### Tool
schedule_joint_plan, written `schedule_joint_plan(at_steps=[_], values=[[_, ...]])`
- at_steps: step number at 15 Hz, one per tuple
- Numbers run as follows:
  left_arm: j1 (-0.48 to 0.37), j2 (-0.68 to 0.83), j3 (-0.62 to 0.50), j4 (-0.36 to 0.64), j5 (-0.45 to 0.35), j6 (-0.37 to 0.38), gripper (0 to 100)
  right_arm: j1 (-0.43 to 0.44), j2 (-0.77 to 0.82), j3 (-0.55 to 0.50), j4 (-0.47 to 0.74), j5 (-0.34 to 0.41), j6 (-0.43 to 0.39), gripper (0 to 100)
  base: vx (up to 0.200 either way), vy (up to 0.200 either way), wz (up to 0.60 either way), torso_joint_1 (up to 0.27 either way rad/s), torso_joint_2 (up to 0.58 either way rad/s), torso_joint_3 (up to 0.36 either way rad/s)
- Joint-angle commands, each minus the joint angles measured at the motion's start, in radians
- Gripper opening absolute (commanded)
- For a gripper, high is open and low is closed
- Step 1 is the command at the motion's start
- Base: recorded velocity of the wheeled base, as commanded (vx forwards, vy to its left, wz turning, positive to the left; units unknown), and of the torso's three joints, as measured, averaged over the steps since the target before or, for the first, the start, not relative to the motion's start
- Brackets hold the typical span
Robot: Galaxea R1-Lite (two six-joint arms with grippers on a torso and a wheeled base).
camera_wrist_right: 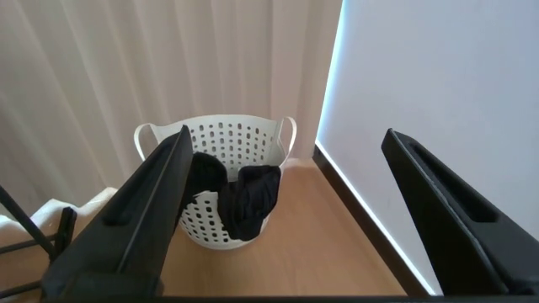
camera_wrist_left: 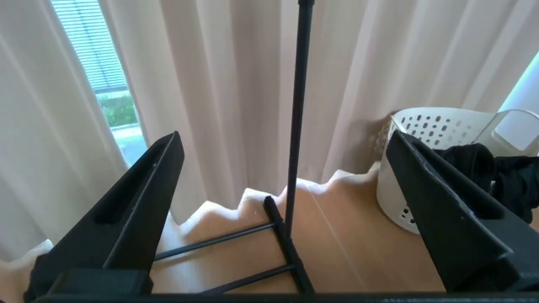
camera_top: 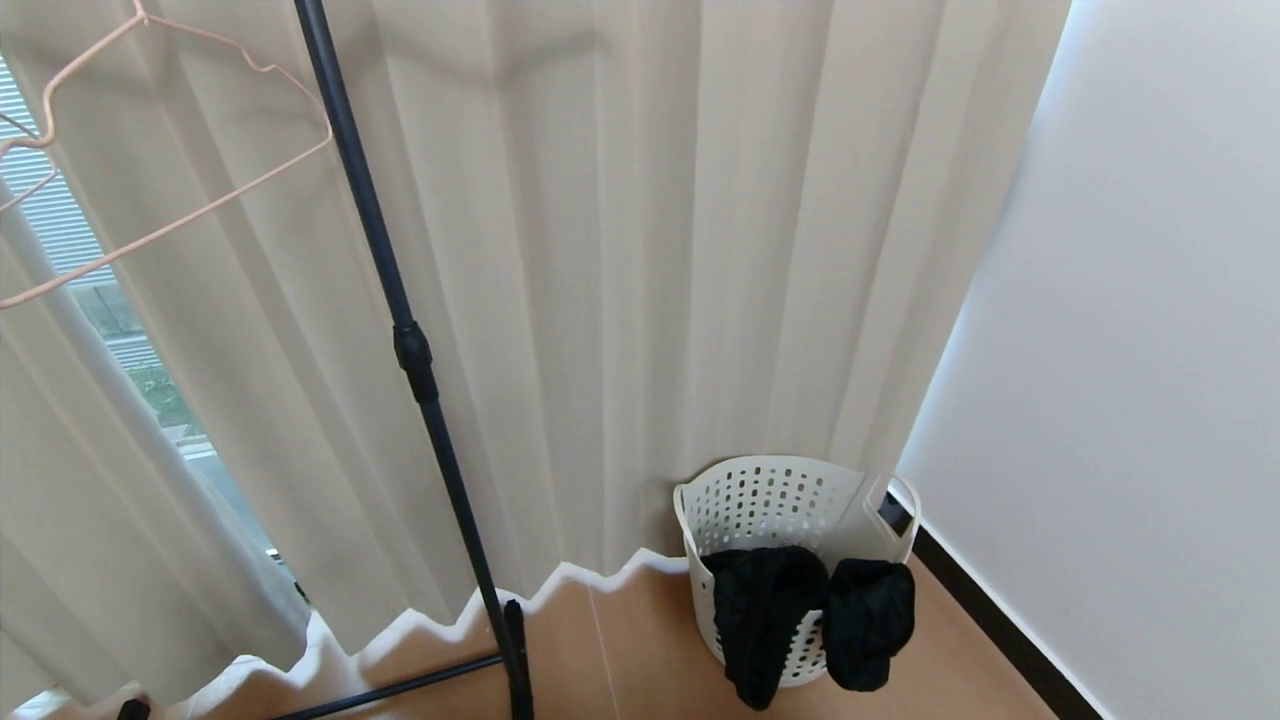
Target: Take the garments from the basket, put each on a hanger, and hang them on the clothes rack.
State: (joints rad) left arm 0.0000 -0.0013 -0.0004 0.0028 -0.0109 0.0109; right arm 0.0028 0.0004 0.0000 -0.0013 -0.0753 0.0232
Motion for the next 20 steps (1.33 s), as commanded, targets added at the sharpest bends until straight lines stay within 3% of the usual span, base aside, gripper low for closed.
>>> schedule_joint_plan(at_steps=[1, 20], values=[[0.0, 0.001, -0.001, 0.0, 0.0, 0.0, 100, 0.0, 0.0, 0.0, 0.0, 0.0, 0.0, 100, 0.0, 0.0, 0.0, 0.007, 0.0, -0.173], [0.0, 0.001, -0.001, 0.0, -0.001, 0.0, 100, 0.0, 0.0, 0.0, 0.001, -0.001, -0.005, 100, 0.0, 0.0, 0.0, 0.003, 0.0, -0.196]])
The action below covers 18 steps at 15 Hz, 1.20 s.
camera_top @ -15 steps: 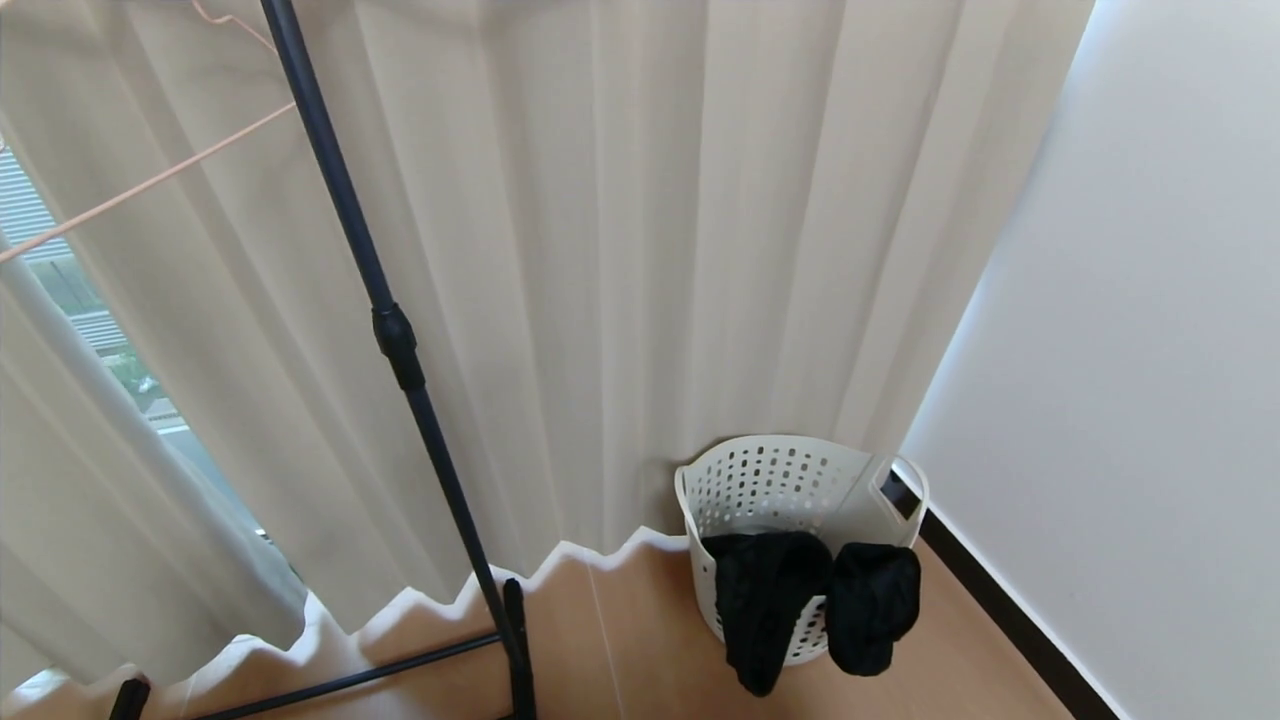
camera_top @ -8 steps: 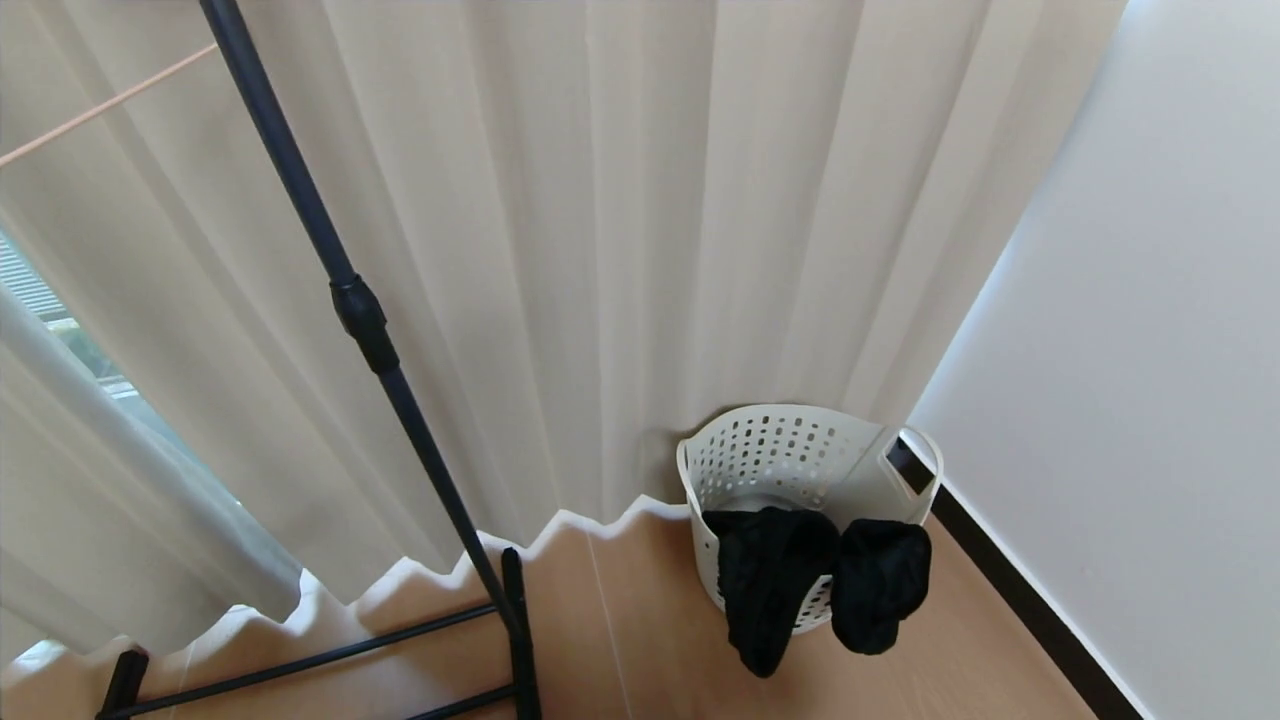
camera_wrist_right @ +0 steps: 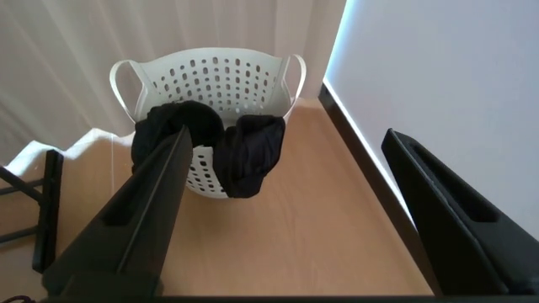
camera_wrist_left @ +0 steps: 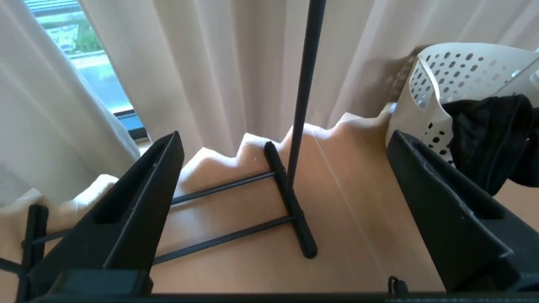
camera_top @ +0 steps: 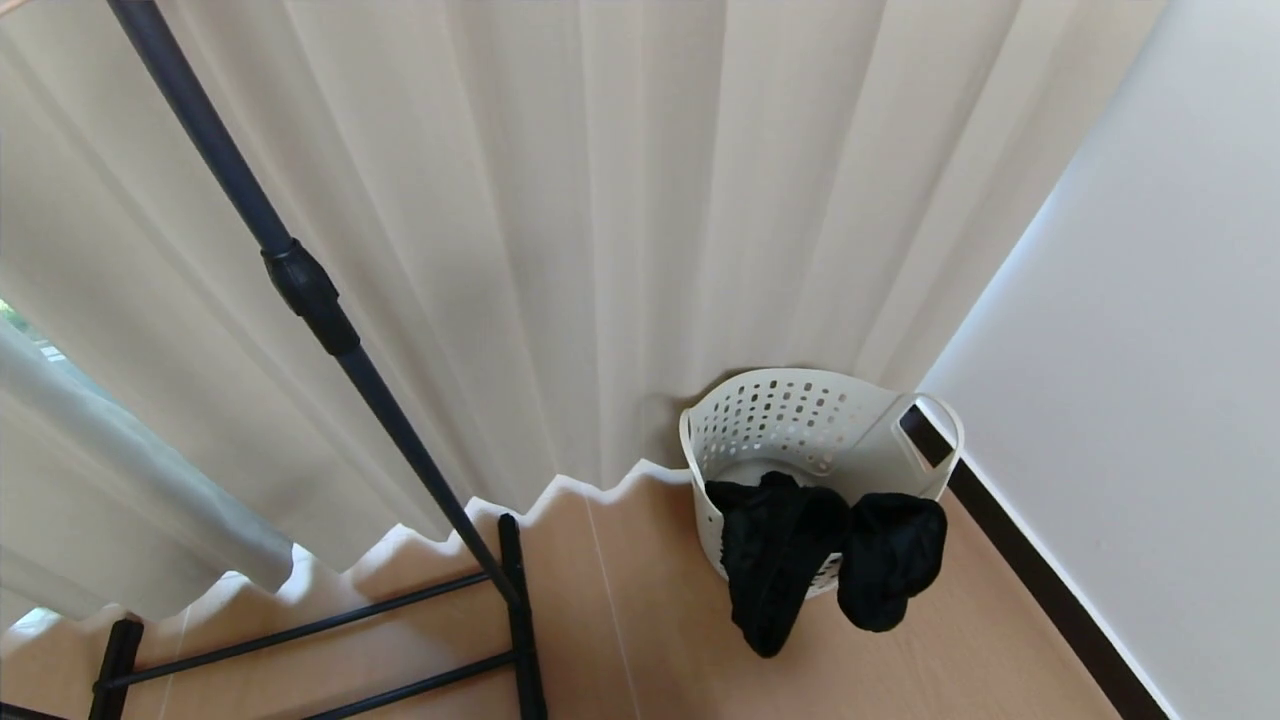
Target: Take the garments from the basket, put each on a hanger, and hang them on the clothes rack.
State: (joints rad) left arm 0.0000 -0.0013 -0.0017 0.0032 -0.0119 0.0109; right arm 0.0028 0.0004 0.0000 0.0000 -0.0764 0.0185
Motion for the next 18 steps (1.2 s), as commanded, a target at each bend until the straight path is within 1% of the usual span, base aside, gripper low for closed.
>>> schedule_joint_plan(at_steps=[1, 9, 11, 13, 14, 16, 17, 18], values=[[0.0, 0.001, 0.0, 0.0, 0.0, 0.0, 100, 0.0, 0.0, 0.0, 0.0, 0.0, 0.0, 100, 0.0, 0.0, 0.0, 0.007, 0.0, -0.203], [0.0, 0.001, 0.0, 0.0, 0.0, -0.002, 100, 0.0, 0.001, 0.0, -0.002, 0.001, 0.0, 100, 0.0, 0.0, 0.0, 0.006, 0.0, -0.203], [0.0, 0.001, 0.0, 0.0, 0.001, -0.002, 100, 0.0, 0.001, 0.0, 0.0, 0.001, 0.0, 100, 0.0, 0.0, 0.0, -0.002, 0.0, -0.088], [0.0, 0.001, 0.002, -0.002, 0.003, -0.002, 100, 0.006, 0.016, -0.006, 0.015, 0.038, -0.002, 100, 0.0, 0.0, 0.0, 0.0, 0.0, 0.0], [0.0, 0.001, 0.002, -0.002, 0.003, -0.002, 100, 0.02, 0.113, -0.006, 0.014, 0.056, -0.003, 100, 0.0, 0.0, 0.0, 0.0, 0.0, 0.0], [0.0, 0.001, 0.002, -0.002, 0.003, -0.002, 100, 0.1, 0.262, -0.021, -0.011, 0.11, 0.0, 100, 0.0, 0.0, 0.0, 0.0, 0.0, 0.0], [0.0, 0.001, 0.002, -0.002, 0.003, -0.002, 100, 0.187, 0.397, -0.055, -0.015, 0.122, 0.0, 100, 0.0, 0.0, 0.0, 0.0, 0.0, 0.0], [0.0, 0.001, 0.002, -0.002, 0.003, -0.002, 100, 0.244, 0.506, -0.101, -0.029, 0.122, 0.0, 100, 0.0, 0.0, 0.0, 0.0, 0.0, 0.0]])
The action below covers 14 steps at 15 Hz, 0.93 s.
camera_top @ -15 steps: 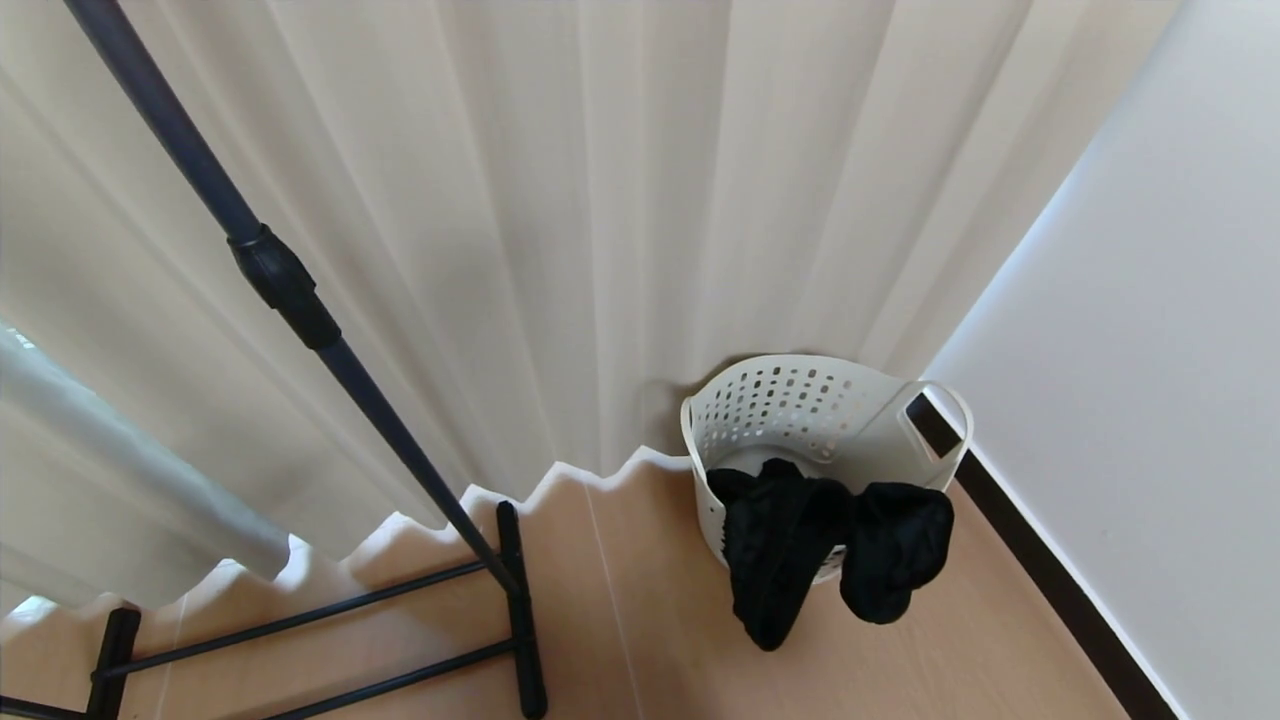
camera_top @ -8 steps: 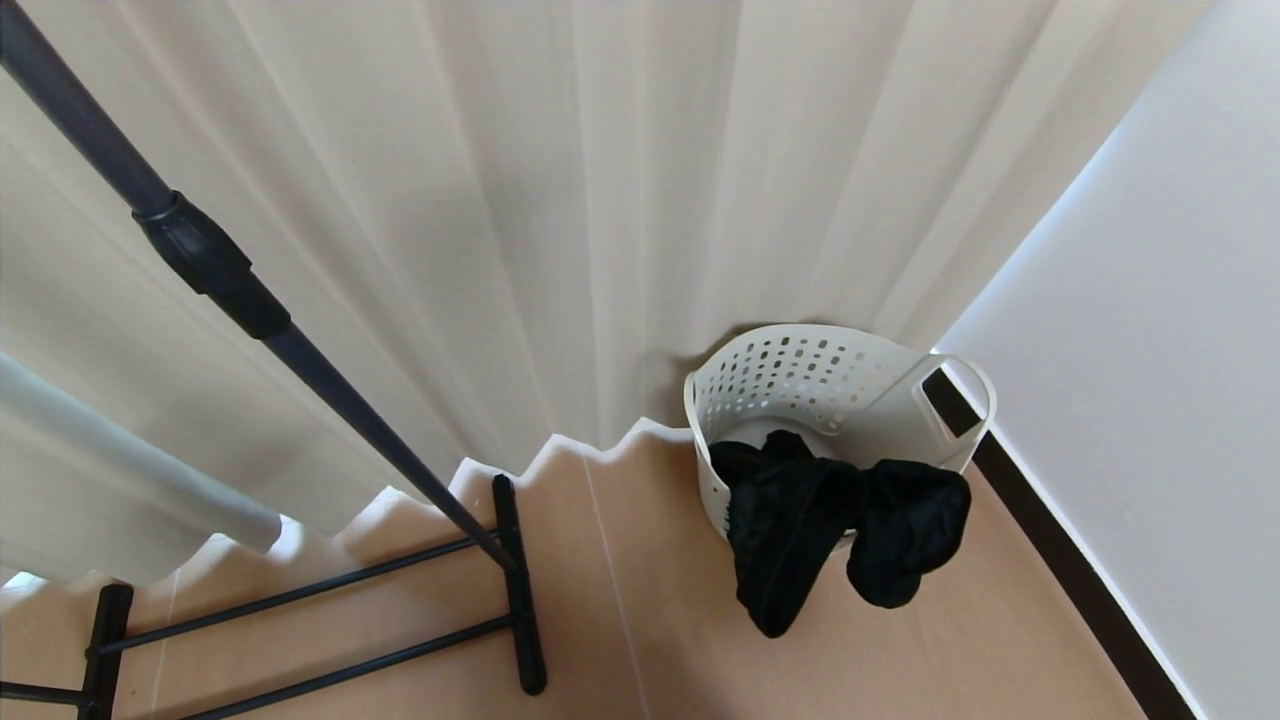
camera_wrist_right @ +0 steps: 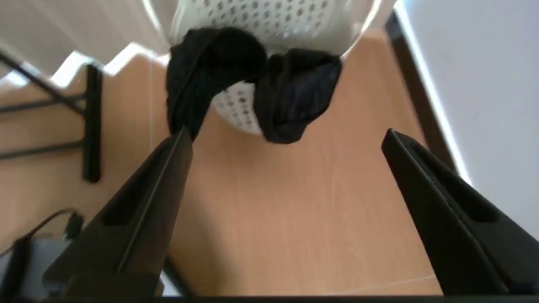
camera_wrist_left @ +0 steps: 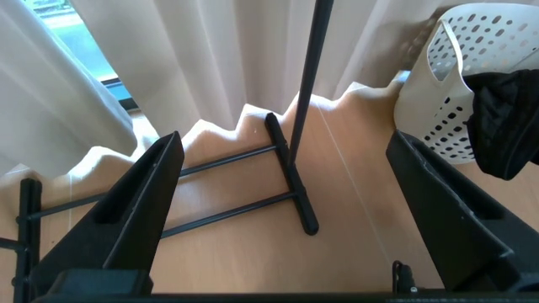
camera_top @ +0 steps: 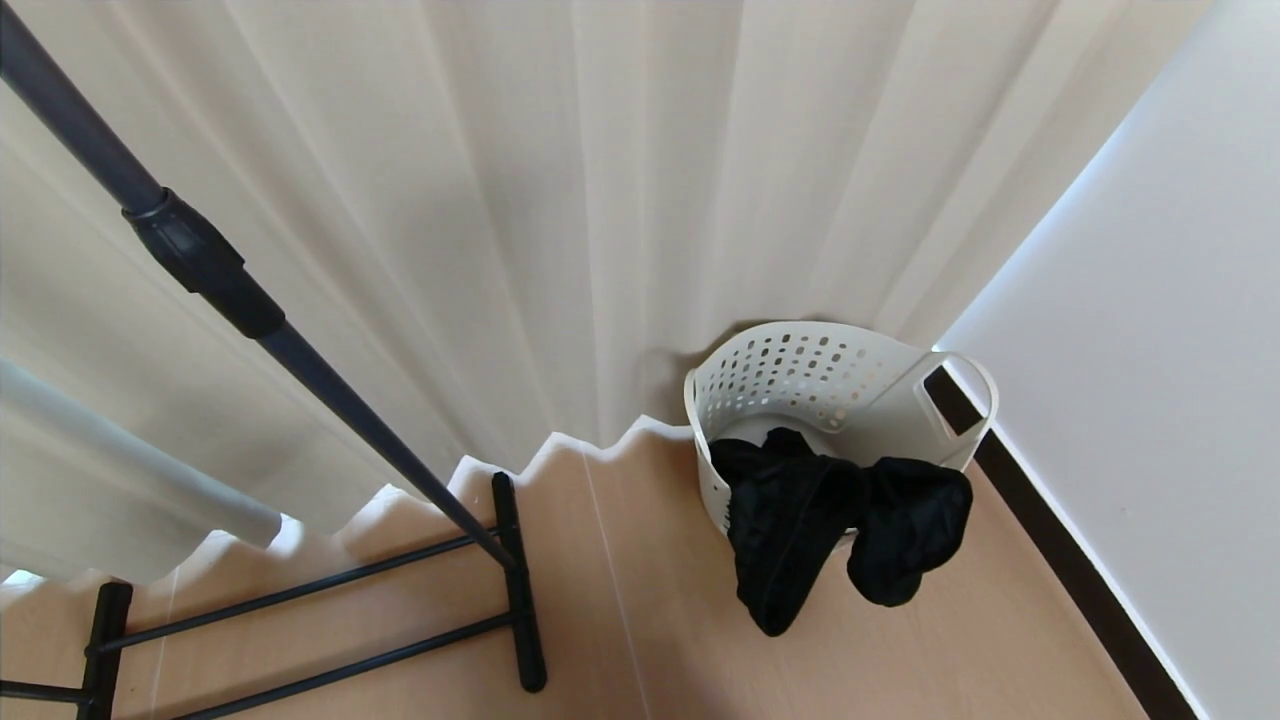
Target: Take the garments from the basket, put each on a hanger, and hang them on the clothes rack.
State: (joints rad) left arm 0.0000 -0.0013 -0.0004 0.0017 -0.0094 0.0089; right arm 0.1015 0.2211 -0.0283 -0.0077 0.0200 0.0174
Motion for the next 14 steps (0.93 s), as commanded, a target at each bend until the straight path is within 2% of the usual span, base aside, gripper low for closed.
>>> schedule_joint_plan(at_steps=[1, 2, 3, 4, 5, 6, 7, 9, 11, 12, 13, 14], values=[[0.0, 0.001, 0.0, 0.0, 0.0, 0.0, 100, 0.176, 0.362, -0.111, -0.037, 0.026, 0.001, 100, 0.0, 0.0, 0.0, 0.0, 0.0, 0.0], [0.0, 0.001, 0.0, 0.0, 0.0, 0.0, 100, 0.198, 0.523, -0.186, -0.071, 0.028, -0.005, 100, 0.0, 0.0, 0.0, 0.0, 0.0, 0.0], [0.0, 0.001, 0.0, 0.0, 0.0, 0.0, 100, 0.199, 0.577, -0.209, -0.078, 0.028, -0.014, 100, 0.0, 0.0, 0.0, 0.0, 0.0, 0.0], [0.0, 0.001, 0.0, 0.0, 0.0, 0.0, 100, 0.199, 0.732, -0.277, -0.094, 0.029, -0.063, 100, 0.0, 0.0, 0.0, 0.0, 0.0, 0.0], [0.0, 0.001, 0.0, 0.0, 0.0, 0.0, 100, 0.199, 0.799, -0.309, -0.101, 0.029, -0.09, 100, 0.0, 0.0, 0.0, 0.0, 0.0, 0.0], [0.0, 0.001, 0.0, 0.0, 0.002, 0.0, 100, 0.196, 0.92, -0.389, -0.104, 0.028, -0.169, 100, 0.0, 0.0, 0.0, 0.0, 0.0, 0.0], [0.0, 0.001, 0.0, 0.0, 0.0, 0.0, 100, 0.182, 0.997, -0.444, -0.101, 0.028, -0.237, 100, 0.0, 0.0, 0.0, 0.0, 0.0, 0.0], [0.0, 0.001, 0.0, 0.0, 0.0, 0.0, 100, 0.142, 1.138, -0.525, -0.103, 0.028, -0.307, 100, 0.0, 0.0, 0.0, 0.0, 0.0, 0.0], [0.0, 0.001, 0.0, 0.0, 0.0, 0.0, 100, 0.09, 1.291, -0.633, -0.104, 0.024, -0.422, 100, 0.0, 0.0, 0.0, 0.0, 0.0, 0.0], [0.0, 0.001, 0.0, 0.0, 0.002, 0.0, 100, 0.06, 1.36, -0.688, -0.104, 0.02, -0.461, 100, 0.0, 0.0, 0.0, 0.0, 0.0, 0.0], [0.0, 0.001, 0.0, 0.0, 0.002, 0.0, 100, 0.06, 1.36, -0.688, -0.104, 0.02, -0.461, 100, 0.0, 0.0, 0.0, 0.0, 0.0, 0.0], [0.0, 0.001, 0.0, 0.0, 0.0, 0.0, 100, 0.029, 1.503, -0.815, -0.106, -0.006, -0.484, 100, 0.0, 0.0, 0.0, 0.0, 0.0, 0.0]])
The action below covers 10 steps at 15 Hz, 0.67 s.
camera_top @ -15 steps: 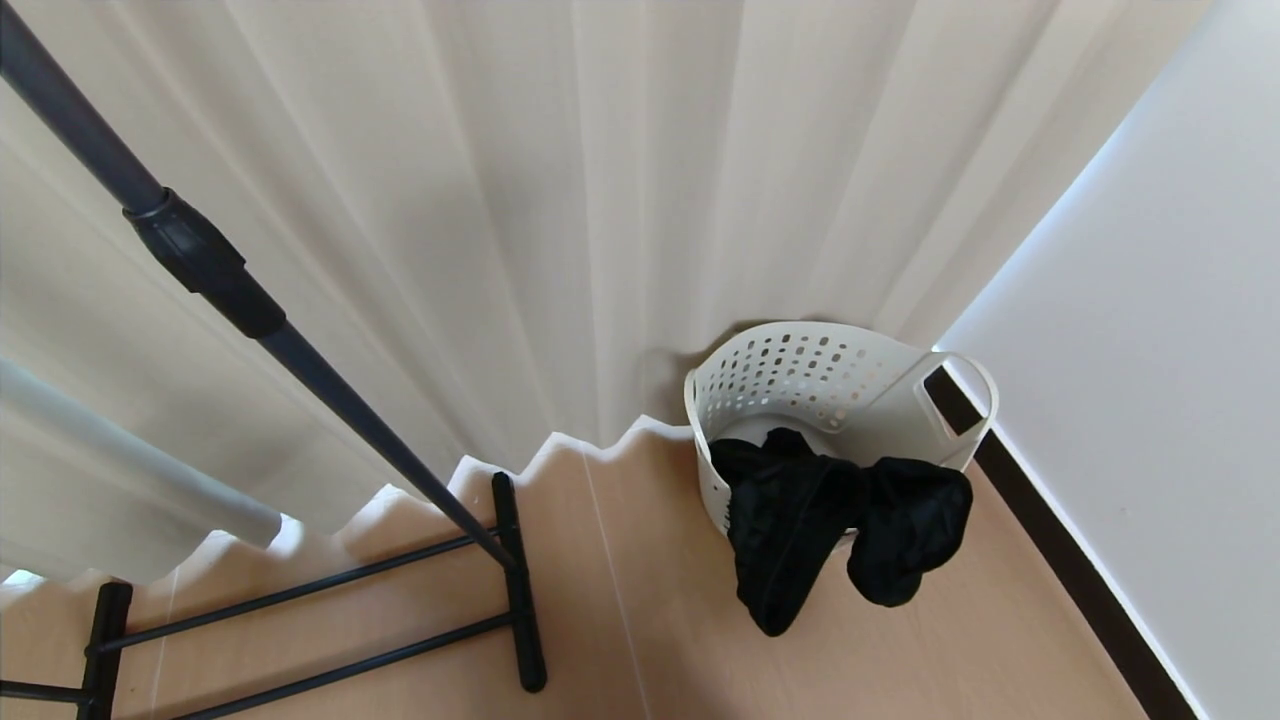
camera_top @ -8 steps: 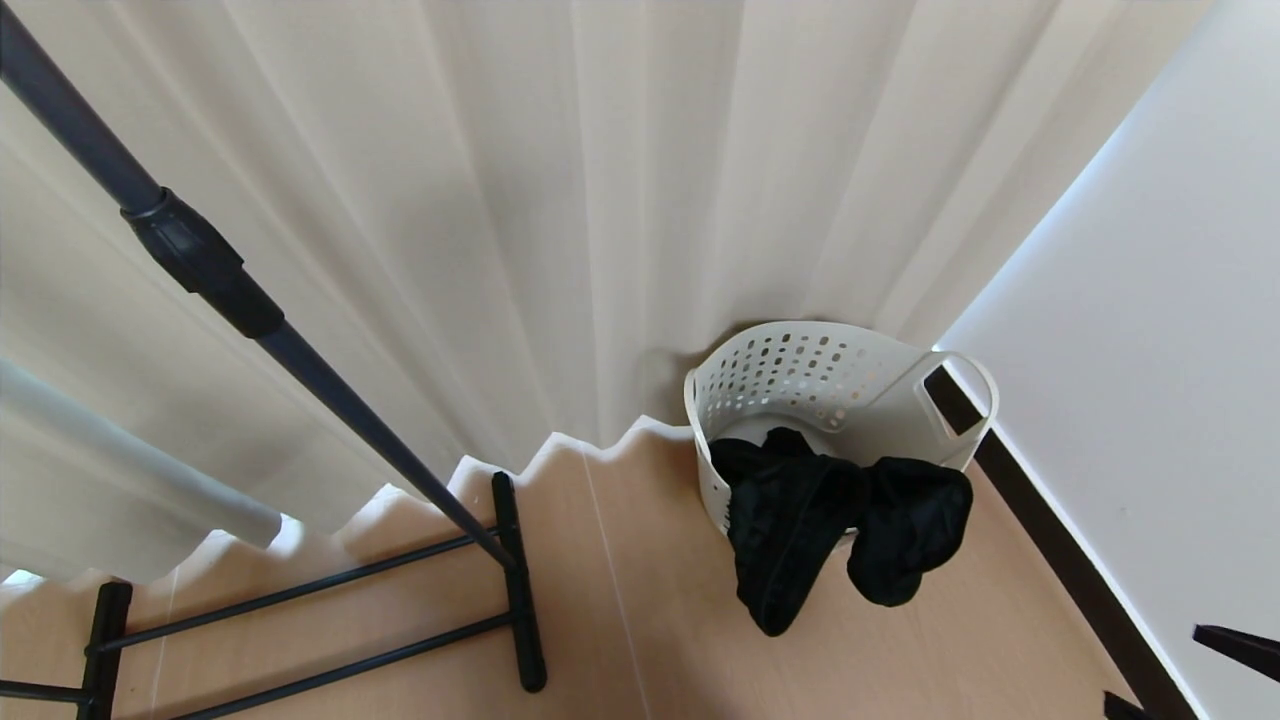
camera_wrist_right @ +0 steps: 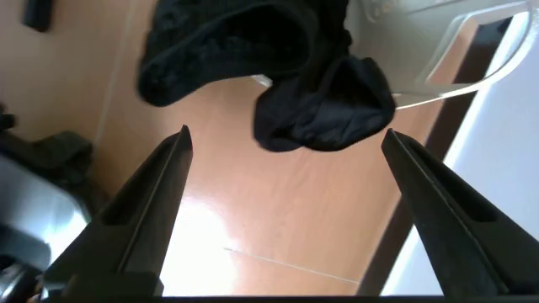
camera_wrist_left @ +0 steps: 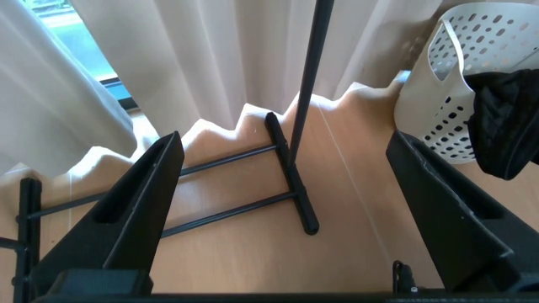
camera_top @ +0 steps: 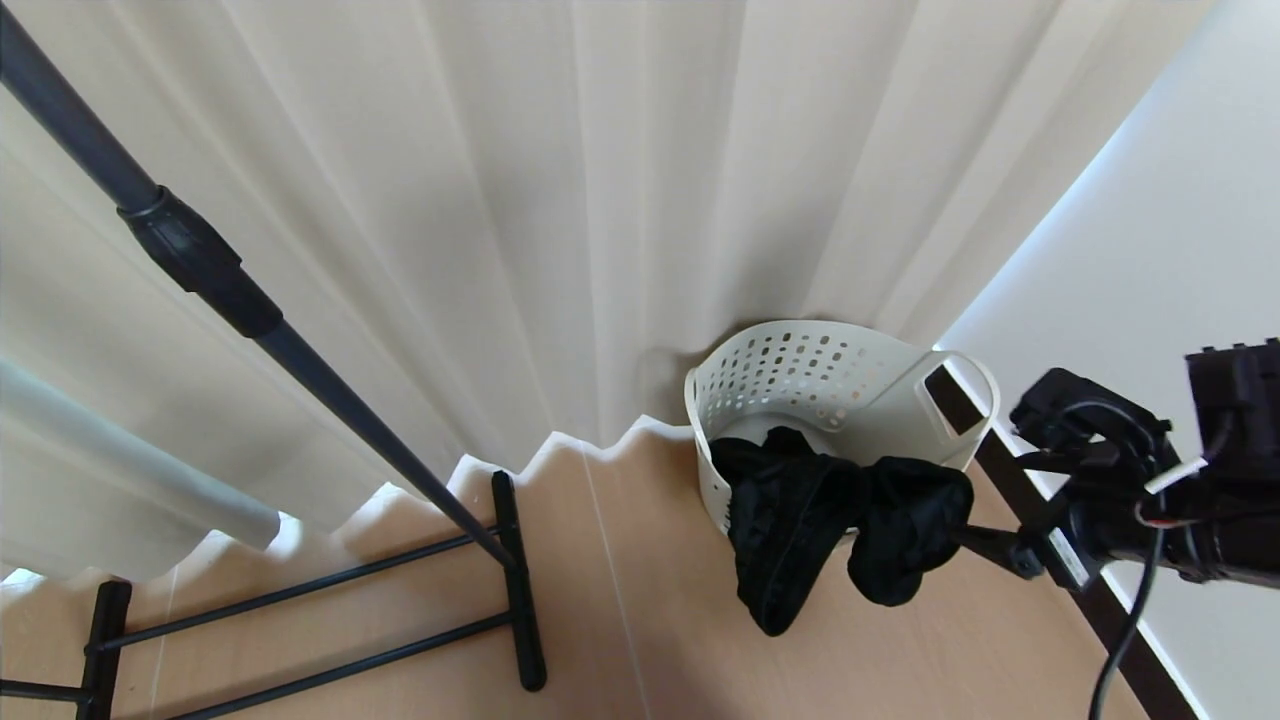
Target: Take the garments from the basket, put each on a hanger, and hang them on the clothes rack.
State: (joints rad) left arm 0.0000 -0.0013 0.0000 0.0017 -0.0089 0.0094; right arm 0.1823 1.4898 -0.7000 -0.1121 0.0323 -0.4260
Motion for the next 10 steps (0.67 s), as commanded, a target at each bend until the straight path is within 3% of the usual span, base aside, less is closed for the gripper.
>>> schedule_joint_plan(at_steps=[1, 3, 7, 10], values=[[0.0, 0.001, 0.0, 0.0, 0.001, 0.0, 100, -0.055, 0.305, -0.205, -0.001, -0.057, -0.047, 100, 0.0, 0.0, 0.0, 0.0, 0.0, 0.0], [0.0, 0.001, 0.0, 0.0, 0.0, 0.0, 100, -0.05, 0.395, -0.274, -0.003, -0.091, -0.042, 100, 0.0, 0.0, 0.0, 0.0, 0.0, 0.0], [0.0, 0.001, 0.0, 0.0, 0.001, 0.0, 100, -0.047, 0.506, -0.276, -0.106, -0.103, -0.042, 100, 0.0, 0.0, 0.0, 0.0, 0.0, 0.0], [0.0, 0.001, 0.0, 0.0, 0.001, 0.0, 100, -0.049, 0.537, -0.285, -0.116, -0.097, -0.04, 100, 0.0, 0.0, 0.0, 0.0, 0.0, 0.0]])
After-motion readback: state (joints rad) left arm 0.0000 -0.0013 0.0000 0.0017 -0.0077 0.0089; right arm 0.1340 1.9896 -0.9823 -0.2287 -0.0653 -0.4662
